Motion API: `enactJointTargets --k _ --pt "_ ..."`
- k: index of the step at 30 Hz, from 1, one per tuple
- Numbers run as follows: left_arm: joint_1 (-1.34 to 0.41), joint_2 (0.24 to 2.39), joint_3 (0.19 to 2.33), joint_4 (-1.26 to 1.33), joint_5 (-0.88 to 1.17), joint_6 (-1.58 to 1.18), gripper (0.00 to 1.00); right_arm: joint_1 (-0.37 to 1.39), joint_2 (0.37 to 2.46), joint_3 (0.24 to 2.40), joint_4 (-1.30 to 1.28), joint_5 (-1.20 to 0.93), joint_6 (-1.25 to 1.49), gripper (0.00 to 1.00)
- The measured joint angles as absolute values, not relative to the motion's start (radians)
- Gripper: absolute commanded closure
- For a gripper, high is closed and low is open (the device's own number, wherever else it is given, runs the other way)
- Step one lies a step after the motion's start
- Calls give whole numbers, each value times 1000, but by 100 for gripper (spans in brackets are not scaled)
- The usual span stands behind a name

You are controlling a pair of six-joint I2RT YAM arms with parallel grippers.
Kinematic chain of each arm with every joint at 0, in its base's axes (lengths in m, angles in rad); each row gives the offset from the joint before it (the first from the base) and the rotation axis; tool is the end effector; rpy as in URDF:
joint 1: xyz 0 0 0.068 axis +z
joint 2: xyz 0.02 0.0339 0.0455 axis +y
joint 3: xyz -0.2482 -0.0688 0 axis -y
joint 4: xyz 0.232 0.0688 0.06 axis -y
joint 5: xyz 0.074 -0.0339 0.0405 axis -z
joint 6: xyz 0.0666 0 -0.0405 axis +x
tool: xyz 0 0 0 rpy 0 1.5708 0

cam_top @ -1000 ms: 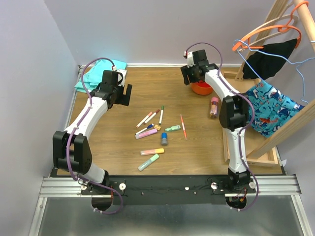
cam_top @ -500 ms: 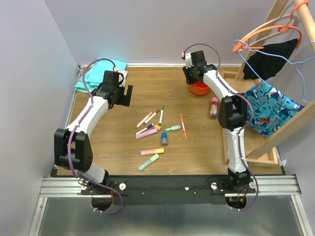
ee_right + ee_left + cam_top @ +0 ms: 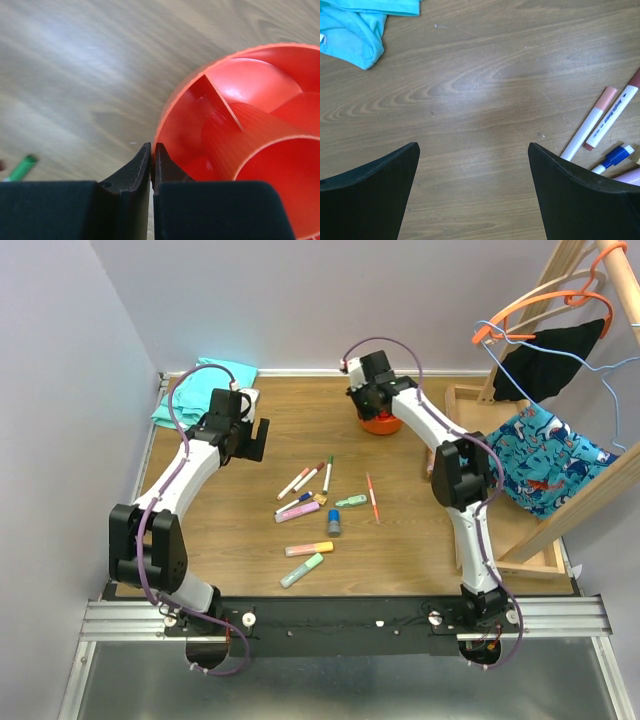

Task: Sort the stationery into containers
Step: Move the storage box to the center of the board.

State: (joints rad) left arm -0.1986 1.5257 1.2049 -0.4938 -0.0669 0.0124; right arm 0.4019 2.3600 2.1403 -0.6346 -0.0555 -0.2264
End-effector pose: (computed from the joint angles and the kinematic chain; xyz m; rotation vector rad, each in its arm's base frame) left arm 0.3384 -0.0636 0.2431 0.2194 2.3729 -0.0086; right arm 0.4844 0.2099 0.1904 -0.7744 2.3019 0.1468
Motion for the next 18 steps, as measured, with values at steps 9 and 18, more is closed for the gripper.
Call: enactJointTargets --k 9,18 --pt "-193 1479 1142 -494 -69 19 1 547 2349 2140 -679 -141 -237 85" --pt "-170 1410 1086 -496 -70 19 1 598 2341 2140 -694 -228 -237 61"
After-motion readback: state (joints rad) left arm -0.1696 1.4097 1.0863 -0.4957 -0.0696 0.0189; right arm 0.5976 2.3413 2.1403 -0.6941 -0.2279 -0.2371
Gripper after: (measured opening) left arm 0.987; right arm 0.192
